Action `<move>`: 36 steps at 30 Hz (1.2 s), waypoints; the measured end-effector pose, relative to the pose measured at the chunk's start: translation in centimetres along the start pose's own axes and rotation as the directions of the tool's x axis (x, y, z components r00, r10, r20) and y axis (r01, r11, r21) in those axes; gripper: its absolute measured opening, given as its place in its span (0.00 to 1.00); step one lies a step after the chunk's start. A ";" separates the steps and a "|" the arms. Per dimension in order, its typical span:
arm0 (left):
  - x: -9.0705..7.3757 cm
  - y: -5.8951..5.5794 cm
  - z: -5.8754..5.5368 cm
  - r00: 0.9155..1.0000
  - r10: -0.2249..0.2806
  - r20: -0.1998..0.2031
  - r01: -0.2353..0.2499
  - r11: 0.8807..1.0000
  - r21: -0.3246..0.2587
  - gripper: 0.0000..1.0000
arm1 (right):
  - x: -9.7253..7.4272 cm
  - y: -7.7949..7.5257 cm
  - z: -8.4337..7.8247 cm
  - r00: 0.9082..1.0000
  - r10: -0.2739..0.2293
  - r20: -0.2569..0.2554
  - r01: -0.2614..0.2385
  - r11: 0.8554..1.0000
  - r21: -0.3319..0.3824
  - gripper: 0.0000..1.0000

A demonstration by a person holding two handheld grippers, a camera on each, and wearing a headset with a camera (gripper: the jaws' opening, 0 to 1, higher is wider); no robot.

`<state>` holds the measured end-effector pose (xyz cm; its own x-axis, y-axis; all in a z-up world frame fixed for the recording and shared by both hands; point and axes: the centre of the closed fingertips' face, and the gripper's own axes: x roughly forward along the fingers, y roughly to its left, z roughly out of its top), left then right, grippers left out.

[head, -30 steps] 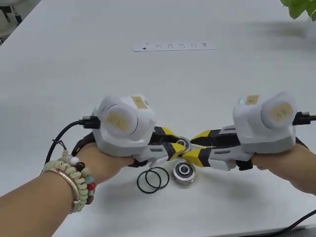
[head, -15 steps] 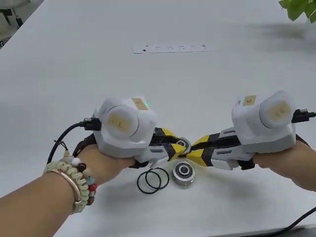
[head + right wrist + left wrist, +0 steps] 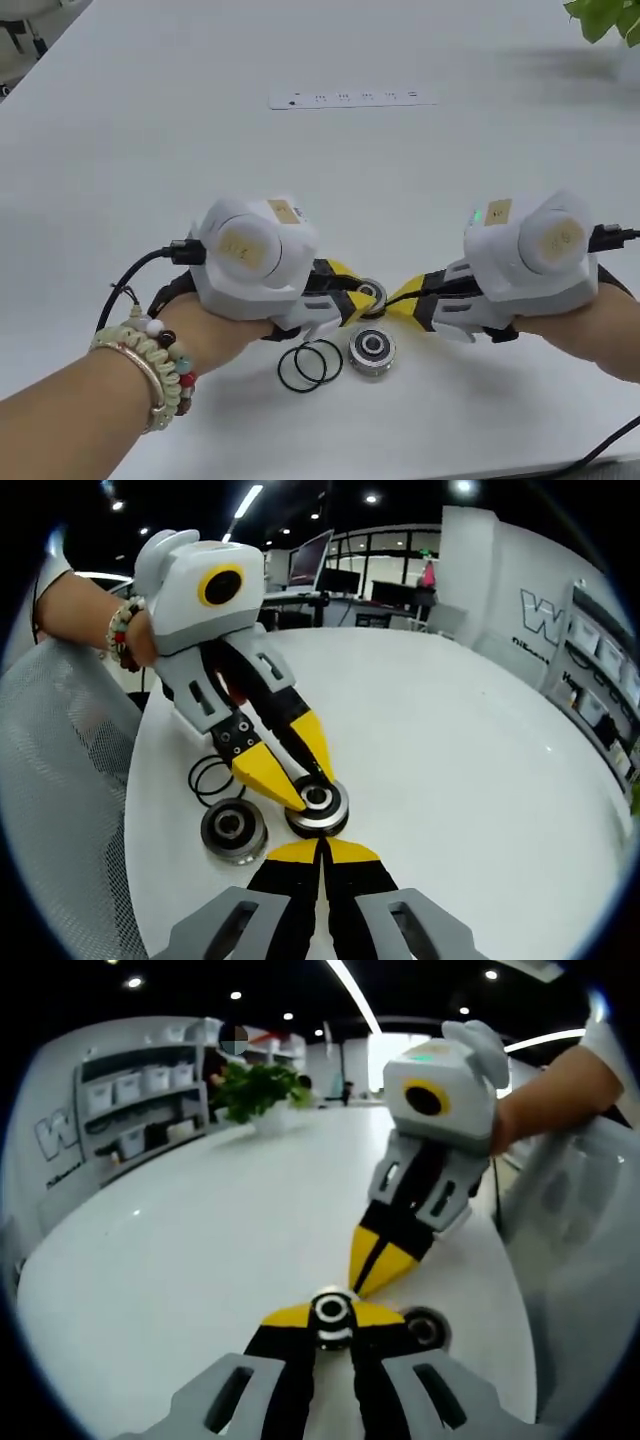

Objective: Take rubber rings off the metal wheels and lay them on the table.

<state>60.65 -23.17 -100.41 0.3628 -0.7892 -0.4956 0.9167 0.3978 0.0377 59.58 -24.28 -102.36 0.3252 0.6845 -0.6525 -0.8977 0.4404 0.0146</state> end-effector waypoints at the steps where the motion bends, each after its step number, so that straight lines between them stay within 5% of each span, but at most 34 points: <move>1: 0.0 0.0 0.0 1.000 -0.001 0.000 0.001 1.000 0.000 0.14 | -0.1 0.0 0.0 1.000 0.005 0.001 -0.005 1.000 0.026 0.00; 6: 0.0 0.0 0.0 1.000 -0.003 0.002 0.003 1.000 0.000 0.14 | -0.1 0.5 1.0 0.997 0.034 0.062 -0.039 0.995 0.088 0.15; 11: 0.0 -0.1 0.0 1.000 -0.004 0.004 0.004 1.000 -0.002 0.14 | 0.4 0.1 1.2 0.997 -0.005 0.076 -0.002 0.996 0.092 0.26; 24: 0.1 -0.1 0.1 1.000 -0.004 0.007 0.004 1.000 -0.004 0.14 | 0.1 0.4 0.4 0.999 0.024 0.040 -0.027 0.997 0.069 0.11; 26: 0.0 -0.2 0.1 1.000 -0.005 0.006 0.005 1.000 -0.005 0.14 | 0.0 0.2 0.2 1.000 0.003 0.024 -0.004 0.999 0.053 0.01; 31: 0.1 -0.2 0.1 1.000 -0.004 0.006 0.004 1.000 -0.005 0.14 | 0.0 0.1 0.1 1.000 -0.001 0.015 0.000 0.998 0.063 0.01; 36: 0.1 -0.2 0.1 1.000 -0.004 0.009 0.004 1.000 -0.008 0.14 | 0.0 -0.2 -0.1 0.999 0.008 0.035 -0.017 0.960 0.278 0.02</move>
<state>60.51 -23.32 -100.38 0.3606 -0.7949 -0.4879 0.9168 0.3984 0.0284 59.77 -24.40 -102.44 0.3284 0.7077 -0.6255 -0.7849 0.5729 0.2362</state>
